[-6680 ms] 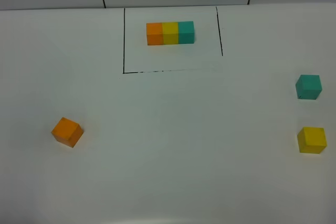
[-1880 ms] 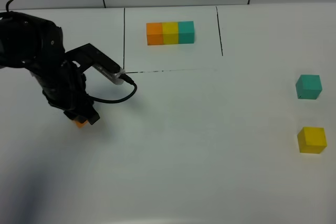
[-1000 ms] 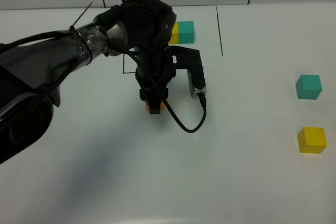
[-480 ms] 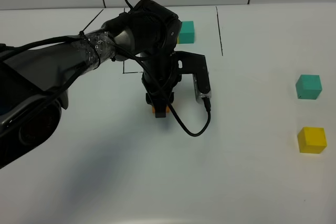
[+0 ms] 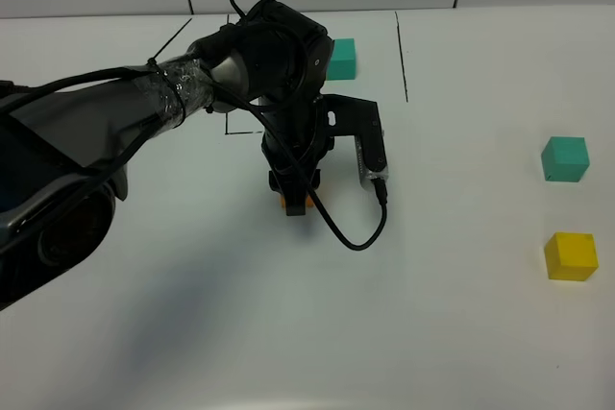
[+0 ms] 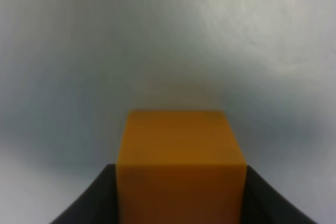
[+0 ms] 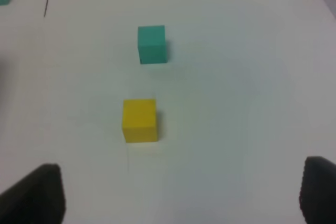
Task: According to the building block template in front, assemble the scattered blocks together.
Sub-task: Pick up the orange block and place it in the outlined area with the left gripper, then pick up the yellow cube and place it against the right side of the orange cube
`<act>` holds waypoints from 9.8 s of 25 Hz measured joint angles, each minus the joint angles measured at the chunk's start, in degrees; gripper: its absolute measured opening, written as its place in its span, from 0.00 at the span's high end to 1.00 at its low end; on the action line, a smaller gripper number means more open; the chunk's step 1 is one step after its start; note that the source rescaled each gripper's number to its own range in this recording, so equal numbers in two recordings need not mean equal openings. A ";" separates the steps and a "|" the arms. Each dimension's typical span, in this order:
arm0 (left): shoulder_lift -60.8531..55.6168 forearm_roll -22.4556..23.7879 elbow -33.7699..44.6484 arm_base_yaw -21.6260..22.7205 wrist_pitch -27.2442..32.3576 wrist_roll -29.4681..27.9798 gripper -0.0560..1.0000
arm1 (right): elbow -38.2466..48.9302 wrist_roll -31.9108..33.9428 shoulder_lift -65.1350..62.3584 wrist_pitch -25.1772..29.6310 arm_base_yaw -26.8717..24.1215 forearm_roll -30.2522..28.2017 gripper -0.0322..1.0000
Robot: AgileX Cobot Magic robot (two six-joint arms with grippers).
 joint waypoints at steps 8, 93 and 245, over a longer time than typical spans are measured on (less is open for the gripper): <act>0.00 -0.05 -0.05 0.00 -0.48 1.93 0.95 | 0.00 0.00 0.00 0.00 0.00 0.00 0.18; -112.56 1.13 65.61 27.59 -3.09 -55.43 0.00 | 0.00 1.51 0.00 0.00 0.00 -0.22 0.26; -134.65 -7.42 77.48 38.19 3.33 -52.31 0.00 | -23.94 -9.45 97.40 -17.56 18.11 -1.56 0.95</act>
